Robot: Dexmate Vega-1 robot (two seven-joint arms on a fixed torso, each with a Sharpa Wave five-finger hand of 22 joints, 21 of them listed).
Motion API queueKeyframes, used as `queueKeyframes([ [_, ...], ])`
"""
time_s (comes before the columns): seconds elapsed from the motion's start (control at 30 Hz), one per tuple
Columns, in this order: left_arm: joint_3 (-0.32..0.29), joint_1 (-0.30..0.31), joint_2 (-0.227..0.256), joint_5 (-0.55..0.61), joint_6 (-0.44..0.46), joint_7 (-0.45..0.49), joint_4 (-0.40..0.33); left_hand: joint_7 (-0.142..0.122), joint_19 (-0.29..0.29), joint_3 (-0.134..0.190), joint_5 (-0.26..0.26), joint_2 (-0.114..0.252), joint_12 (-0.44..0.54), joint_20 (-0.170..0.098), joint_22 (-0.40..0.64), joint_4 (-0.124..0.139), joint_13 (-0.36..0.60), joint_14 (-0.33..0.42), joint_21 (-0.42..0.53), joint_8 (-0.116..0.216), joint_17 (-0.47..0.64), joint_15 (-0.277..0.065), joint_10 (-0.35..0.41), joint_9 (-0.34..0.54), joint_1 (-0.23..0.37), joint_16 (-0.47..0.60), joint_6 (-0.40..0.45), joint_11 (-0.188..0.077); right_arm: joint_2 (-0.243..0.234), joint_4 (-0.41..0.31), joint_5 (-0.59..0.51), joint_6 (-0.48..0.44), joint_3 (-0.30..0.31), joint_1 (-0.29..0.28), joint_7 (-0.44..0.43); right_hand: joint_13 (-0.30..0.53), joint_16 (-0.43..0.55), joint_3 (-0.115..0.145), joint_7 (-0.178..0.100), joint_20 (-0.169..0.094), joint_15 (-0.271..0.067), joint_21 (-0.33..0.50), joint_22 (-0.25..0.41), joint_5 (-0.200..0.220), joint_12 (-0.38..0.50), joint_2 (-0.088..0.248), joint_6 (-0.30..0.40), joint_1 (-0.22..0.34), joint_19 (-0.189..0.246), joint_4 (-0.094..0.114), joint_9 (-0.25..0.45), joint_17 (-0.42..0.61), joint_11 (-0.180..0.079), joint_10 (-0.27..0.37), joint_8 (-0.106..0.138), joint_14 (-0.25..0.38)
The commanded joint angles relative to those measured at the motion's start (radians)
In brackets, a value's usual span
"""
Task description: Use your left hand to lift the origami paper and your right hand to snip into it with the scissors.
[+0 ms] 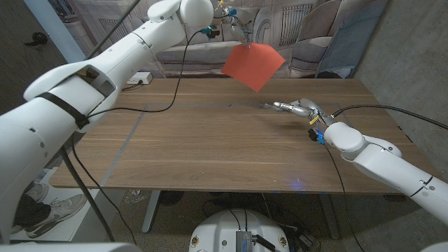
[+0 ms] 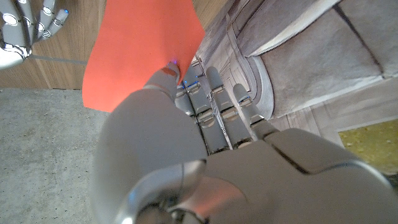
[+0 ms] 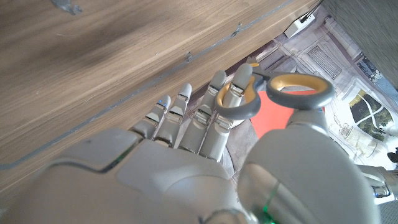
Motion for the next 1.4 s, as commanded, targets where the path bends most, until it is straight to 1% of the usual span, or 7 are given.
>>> queueKeyframes([
  [0.03,0.0,0.0,-0.002,-0.002,0.002,0.002,0.0,0.024,0.001,-0.003,0.006,0.023,-0.006,0.004,0.002,0.001,0.001,0.006,-0.002,0.001,0.005,-0.174,0.033,0.038,0.03,-0.007,0.025,-0.044,0.023,0.057,0.024,0.144,0.019,-0.026,0.012,0.001,0.004,-0.009,0.007,0.0,-0.168,-0.005,0.004,0.012,0.009,0.003,0.004,-0.012,-0.002,0.0,0.003,0.003,0.004,0.0,0.0,-0.005],
  [0.23,-0.002,0.0,-0.004,-0.009,0.001,0.001,0.004,0.023,0.001,-0.004,0.006,0.025,-0.007,0.005,0.002,0.002,0.002,0.007,-0.002,0.001,0.008,-0.175,0.032,0.039,0.032,-0.009,0.024,-0.044,0.023,0.062,0.034,0.182,0.033,-0.043,0.019,0.001,0.004,-0.017,0.002,-0.002,-0.17,-0.007,0.004,0.019,0.01,0.007,0.003,-0.012,-0.005,-0.001,0.004,0.003,0.004,0.0,0.0,-0.007],
  [0.53,-0.013,0.01,0.003,-0.019,0.004,0.012,-0.015,0.02,0.002,-0.006,0.004,0.029,-0.007,0.008,0.002,0.004,0.004,0.011,-0.003,0.0,0.012,-0.174,0.035,0.042,0.033,-0.013,0.022,-0.044,0.004,0.032,0.023,0.172,0.048,-0.065,0.01,0.001,0.006,-0.017,-0.044,-0.024,-0.175,-0.014,0.002,0.094,-0.01,0.073,-0.093,0.196,0.025,-0.082,0.018,0.007,0.0,-0.088,-0.033,-0.016],
  [0.8,-0.018,0.018,0.01,-0.022,0.01,0.014,-0.034,0.025,0.003,-0.008,0.002,0.031,-0.008,0.01,0.002,0.006,0.007,0.011,-0.004,0.0,0.016,-0.174,0.034,0.044,0.034,-0.019,0.021,-0.045,0.073,0.014,-0.077,0.194,0.046,-0.104,-0.142,0.012,0.038,0.021,-0.074,-0.046,-0.188,-0.002,-0.003,0.105,0.005,0.198,-0.143,0.441,0.115,-0.107,0.016,0.028,0.004,-0.165,-0.022,0.029],
  [1.07,-0.033,0.027,0.021,-0.037,0.018,0.012,-0.057,0.023,0.004,-0.009,0.0,0.032,-0.009,0.01,0.002,0.006,0.007,0.012,-0.005,-0.001,0.019,-0.174,0.036,0.046,0.035,-0.023,0.02,-0.044,0.169,0.005,-0.167,0.163,0.031,-0.121,-0.298,0.012,0.063,0.017,-0.075,-0.04,-0.19,-0.003,-0.006,0.083,0.008,0.212,-0.162,0.491,0.133,-0.103,0.018,0.049,0.006,-0.167,-0.024,0.073],
  [1.13,-0.034,0.032,0.028,-0.032,0.019,0.016,-0.067,0.025,0.004,-0.01,-0.001,0.033,-0.008,0.01,0.002,0.006,0.008,0.013,-0.005,-0.002,0.02,-0.174,0.036,0.045,0.036,-0.024,0.02,-0.044,0.261,0.046,-0.187,0.229,0.024,-0.124,-0.394,0.014,0.084,0.018,-0.076,-0.042,-0.191,-0.007,-0.007,0.069,0.019,0.225,-0.127,0.538,0.14,-0.105,0.017,0.068,0.008,-0.145,-0.009,0.106],
  [1.4,-0.042,0.039,0.039,-0.035,0.021,0.012,-0.087,0.028,0.005,-0.011,-0.003,0.035,-0.01,0.011,0.002,0.007,0.009,0.014,-0.005,0.0,0.024,-0.174,0.034,0.046,0.037,-0.027,0.025,-0.043,0.246,0.043,-0.182,0.235,0.027,-0.115,-0.324,0.027,0.214,-0.085,-0.052,-0.05,-0.194,-0.03,0.003,-0.014,0.128,0.212,0.143,0.586,0.146,-0.073,0.021,0.217,0.013,0.142,0.114,0.299],
])
